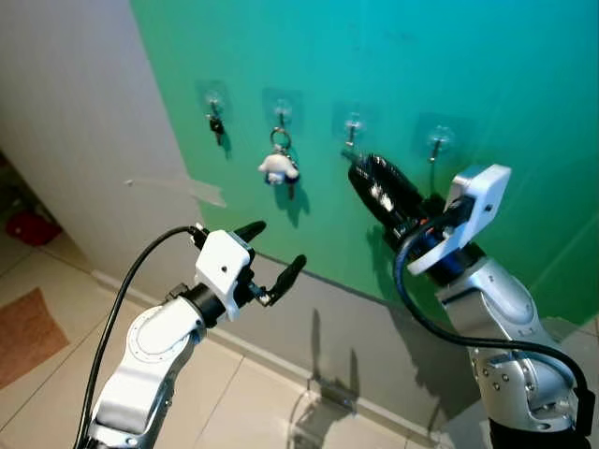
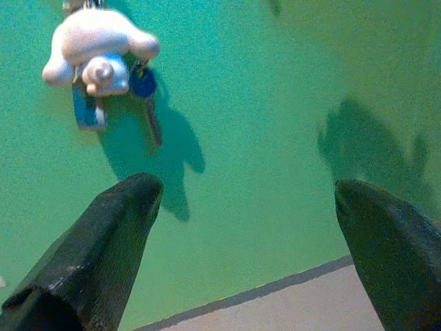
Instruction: Hang keys on a hook
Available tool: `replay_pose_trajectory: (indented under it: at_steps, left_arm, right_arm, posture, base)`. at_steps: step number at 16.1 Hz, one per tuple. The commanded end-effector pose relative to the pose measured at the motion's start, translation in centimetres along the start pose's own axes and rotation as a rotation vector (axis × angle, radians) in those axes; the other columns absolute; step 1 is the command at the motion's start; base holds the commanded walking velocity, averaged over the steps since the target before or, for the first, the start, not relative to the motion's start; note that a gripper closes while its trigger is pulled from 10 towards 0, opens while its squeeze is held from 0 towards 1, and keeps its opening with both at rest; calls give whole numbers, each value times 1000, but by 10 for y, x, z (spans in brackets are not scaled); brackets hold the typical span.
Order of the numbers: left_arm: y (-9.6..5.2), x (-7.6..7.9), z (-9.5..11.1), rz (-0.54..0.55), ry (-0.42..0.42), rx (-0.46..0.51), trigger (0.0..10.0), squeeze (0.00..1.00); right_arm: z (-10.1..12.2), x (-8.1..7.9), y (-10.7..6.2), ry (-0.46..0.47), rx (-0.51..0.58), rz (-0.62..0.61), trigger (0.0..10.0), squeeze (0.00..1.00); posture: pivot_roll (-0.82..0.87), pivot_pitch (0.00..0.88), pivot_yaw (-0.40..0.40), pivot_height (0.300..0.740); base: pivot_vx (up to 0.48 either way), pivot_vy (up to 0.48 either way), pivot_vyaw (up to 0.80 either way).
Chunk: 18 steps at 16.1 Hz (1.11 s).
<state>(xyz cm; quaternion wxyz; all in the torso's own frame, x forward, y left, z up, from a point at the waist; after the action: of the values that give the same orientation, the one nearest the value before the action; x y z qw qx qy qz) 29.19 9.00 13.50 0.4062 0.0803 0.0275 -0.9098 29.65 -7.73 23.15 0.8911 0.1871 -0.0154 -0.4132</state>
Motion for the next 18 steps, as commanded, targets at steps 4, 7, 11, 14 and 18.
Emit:
replay_pose_trajectory:
  at_steps: [4, 7, 11, 14, 18]
  left_arm:
    - [-1, 5, 15, -57, 17, 46, 10000, 0]
    - [-4, 5, 16, -62, 11, 46, 10000, 0]
    - [-1, 3, 20, -72, 29, 52, 10000, 0]
    - [-2, 4, 23, -71, 31, 53, 10000, 0]
    - [-5, 7, 22, -72, 26, 46, 10000, 0]
  right_arm:
    - [13, -8, 9, 29, 51, 35, 10000, 0]
    - [8, -9, 17, 4, 11, 38, 10000, 0]
    - [2, -6, 30, -67, -15, 5, 10000, 0]
    - [4, -2, 36, -112, -14, -29, 10000, 0]
    - [6, 9, 40, -143, -14, -92, 10000, 0]
  posture:
    - [-35, 0, 48, 740]
    - [-31, 0, 48, 740]
    - [-24, 0, 46, 740]
    - [-20, 0, 38, 740]
    - [-19, 0, 30, 740]
  base:
    - [0, 0, 0]
    - [0, 0, 0]
    - [0, 0, 0]
    - [0, 0, 0]
    - [0, 0, 0]
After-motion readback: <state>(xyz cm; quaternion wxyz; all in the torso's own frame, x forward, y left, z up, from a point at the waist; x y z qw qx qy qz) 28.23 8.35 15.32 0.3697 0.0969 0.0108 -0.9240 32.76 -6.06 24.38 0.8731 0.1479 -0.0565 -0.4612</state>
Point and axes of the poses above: a point about 5 cm out from each wrist's last joint towards the gripper, its own y axis pointing out of the wrist towards the gripper, its own z axis along the axis of the wrist's last joint, x = y × z, the point moved 6 cm from there along y, pointing out of the wrist towards the gripper
